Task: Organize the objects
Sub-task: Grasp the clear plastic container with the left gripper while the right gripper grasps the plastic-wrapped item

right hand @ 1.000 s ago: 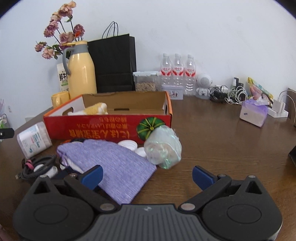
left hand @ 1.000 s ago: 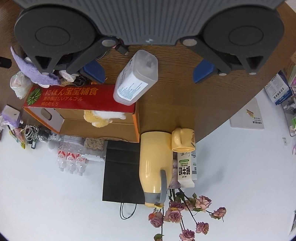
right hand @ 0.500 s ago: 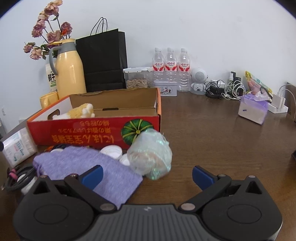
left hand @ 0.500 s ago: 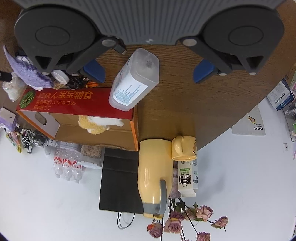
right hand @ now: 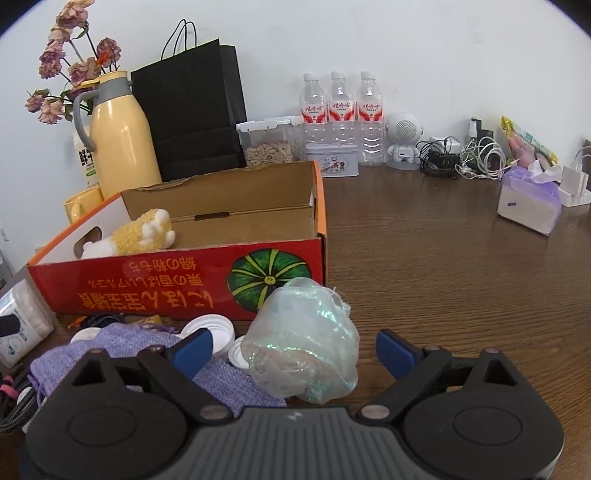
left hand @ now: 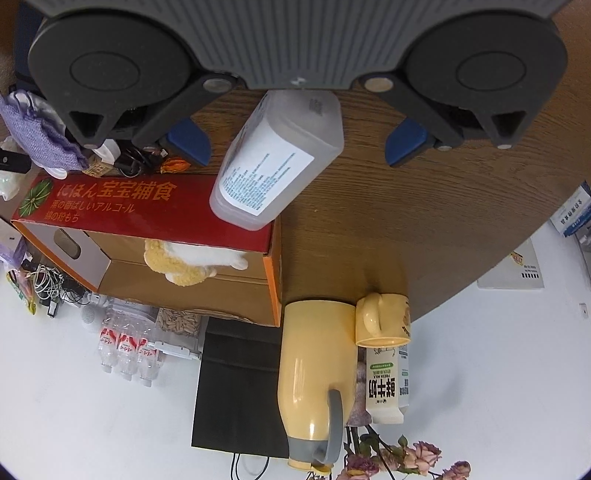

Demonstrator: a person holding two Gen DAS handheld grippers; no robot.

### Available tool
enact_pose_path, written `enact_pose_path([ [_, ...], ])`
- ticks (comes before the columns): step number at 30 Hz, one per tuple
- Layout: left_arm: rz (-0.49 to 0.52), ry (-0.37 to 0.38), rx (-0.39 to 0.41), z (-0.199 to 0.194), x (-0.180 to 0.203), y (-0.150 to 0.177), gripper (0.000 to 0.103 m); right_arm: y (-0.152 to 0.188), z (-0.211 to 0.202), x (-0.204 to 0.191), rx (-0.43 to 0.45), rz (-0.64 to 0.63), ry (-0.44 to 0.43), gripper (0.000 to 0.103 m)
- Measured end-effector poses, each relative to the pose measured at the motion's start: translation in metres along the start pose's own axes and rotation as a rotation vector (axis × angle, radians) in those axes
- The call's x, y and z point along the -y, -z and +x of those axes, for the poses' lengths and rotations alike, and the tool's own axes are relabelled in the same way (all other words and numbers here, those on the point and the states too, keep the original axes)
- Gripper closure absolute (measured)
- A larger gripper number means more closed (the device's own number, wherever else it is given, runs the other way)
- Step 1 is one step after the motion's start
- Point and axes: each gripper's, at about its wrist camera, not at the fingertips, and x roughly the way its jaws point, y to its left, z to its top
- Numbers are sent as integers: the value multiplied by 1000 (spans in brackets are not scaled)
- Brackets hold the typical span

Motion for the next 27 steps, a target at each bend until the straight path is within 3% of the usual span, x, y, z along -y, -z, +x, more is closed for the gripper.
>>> enact_pose_path([
  [4, 6, 26, -10, 4, 2, 2, 23, 1, 1, 0, -4, 6, -22, 22],
  [6, 6, 43, -18, 6, 2, 3, 39, 2, 1, 0, -2, 8, -21, 29],
  [9, 13, 60, -9, 5, 3, 5, 48, 3, 2, 0, -4, 5, -23, 46],
  [16, 14, 62, 28, -1, 4, 8, 57, 6, -7, -4, 37, -23, -13, 57],
  [17, 13, 65, 35, -3, 4, 8, 62, 6, -8, -4, 45, -23, -12, 57],
  [27, -9, 69, 112, -26, -2, 2, 62, 5, -32, -6, 129, -40, -20, 58],
])
